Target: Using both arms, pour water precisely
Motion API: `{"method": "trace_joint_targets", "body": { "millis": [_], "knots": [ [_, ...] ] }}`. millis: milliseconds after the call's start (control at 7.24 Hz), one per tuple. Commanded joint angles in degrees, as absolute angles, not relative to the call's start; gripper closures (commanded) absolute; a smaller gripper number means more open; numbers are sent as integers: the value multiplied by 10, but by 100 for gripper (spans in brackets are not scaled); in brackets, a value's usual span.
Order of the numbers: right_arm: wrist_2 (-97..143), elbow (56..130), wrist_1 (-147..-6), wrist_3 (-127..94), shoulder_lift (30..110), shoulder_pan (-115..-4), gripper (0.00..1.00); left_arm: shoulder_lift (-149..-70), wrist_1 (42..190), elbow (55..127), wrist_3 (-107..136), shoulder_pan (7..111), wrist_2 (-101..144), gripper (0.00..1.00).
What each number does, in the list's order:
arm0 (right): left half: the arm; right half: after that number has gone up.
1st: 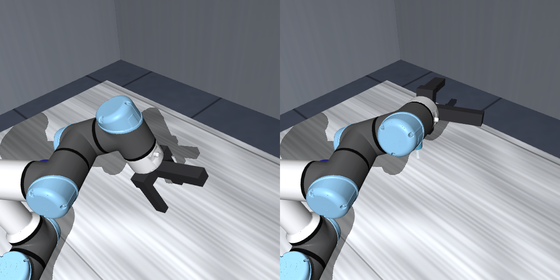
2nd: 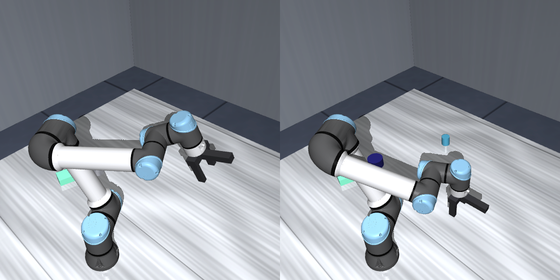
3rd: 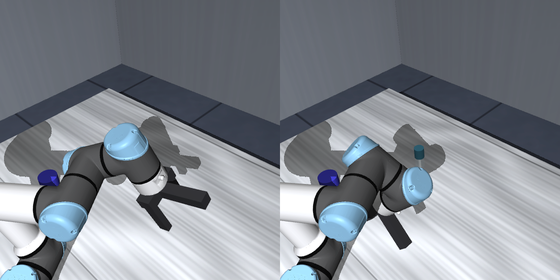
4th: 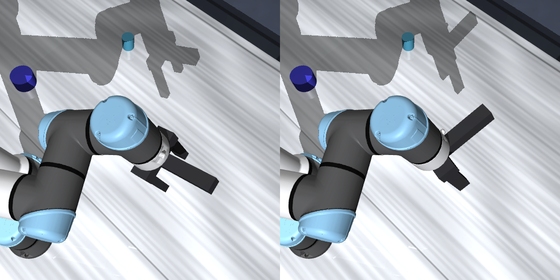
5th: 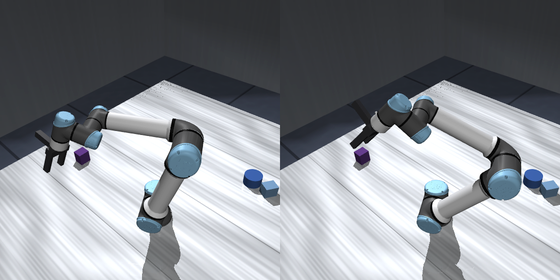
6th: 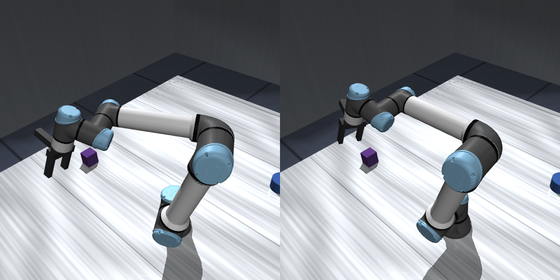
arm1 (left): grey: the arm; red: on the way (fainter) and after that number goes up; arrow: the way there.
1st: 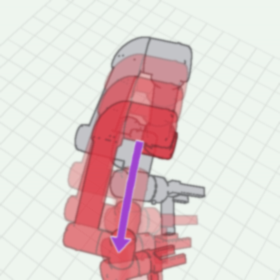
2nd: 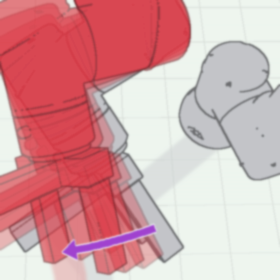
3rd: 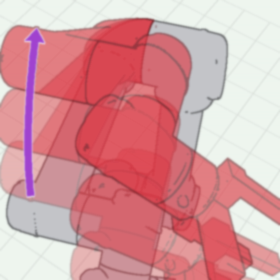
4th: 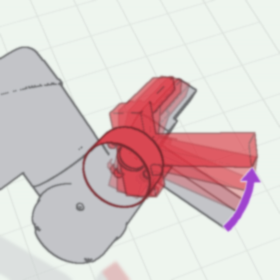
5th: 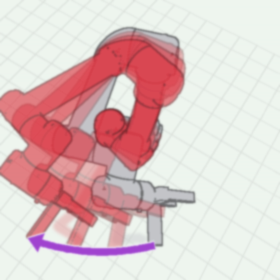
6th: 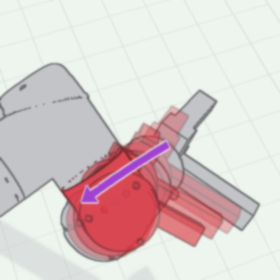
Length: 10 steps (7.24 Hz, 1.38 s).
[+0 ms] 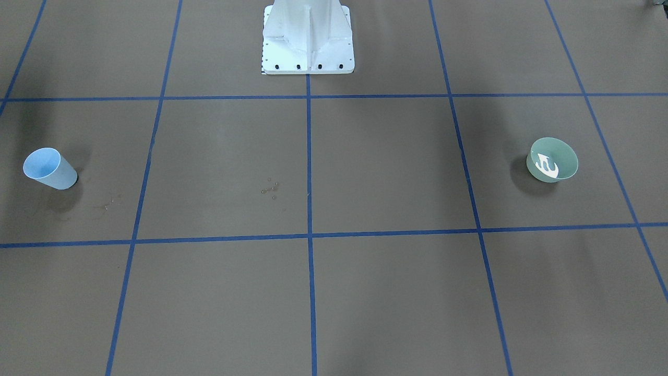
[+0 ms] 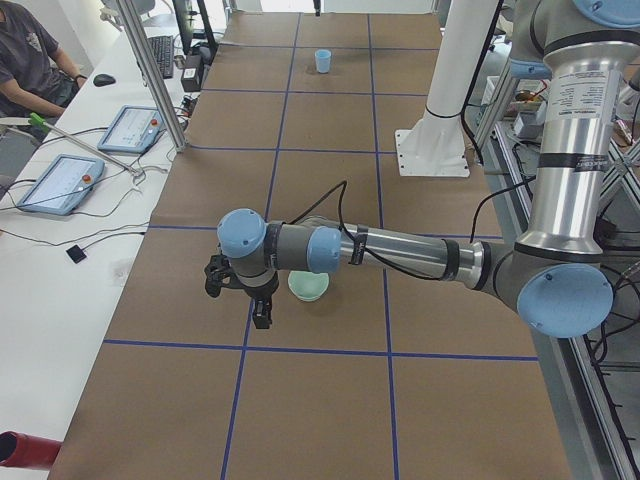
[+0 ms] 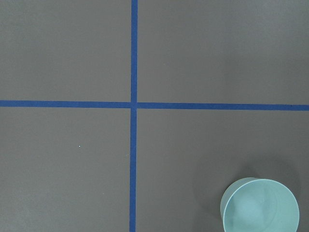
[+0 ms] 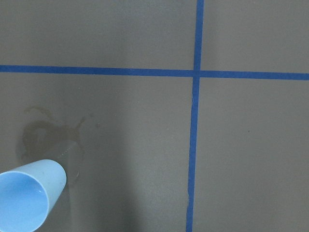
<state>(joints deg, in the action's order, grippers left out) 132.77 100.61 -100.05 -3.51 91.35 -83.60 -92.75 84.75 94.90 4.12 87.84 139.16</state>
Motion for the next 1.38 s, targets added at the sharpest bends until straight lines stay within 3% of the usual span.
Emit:
{"method": "trace_joint_targets", "body": {
  "millis": [0, 1244],
  "knots": [
    [1329, 1009, -1000, -36, 915, -837, 1, -923, 861, 949, 41, 879, 1389, 0],
    [1328, 1005, -946, -76, 919, -836, 1, -930, 863, 954, 44, 878, 1391, 0]
  ]
}}
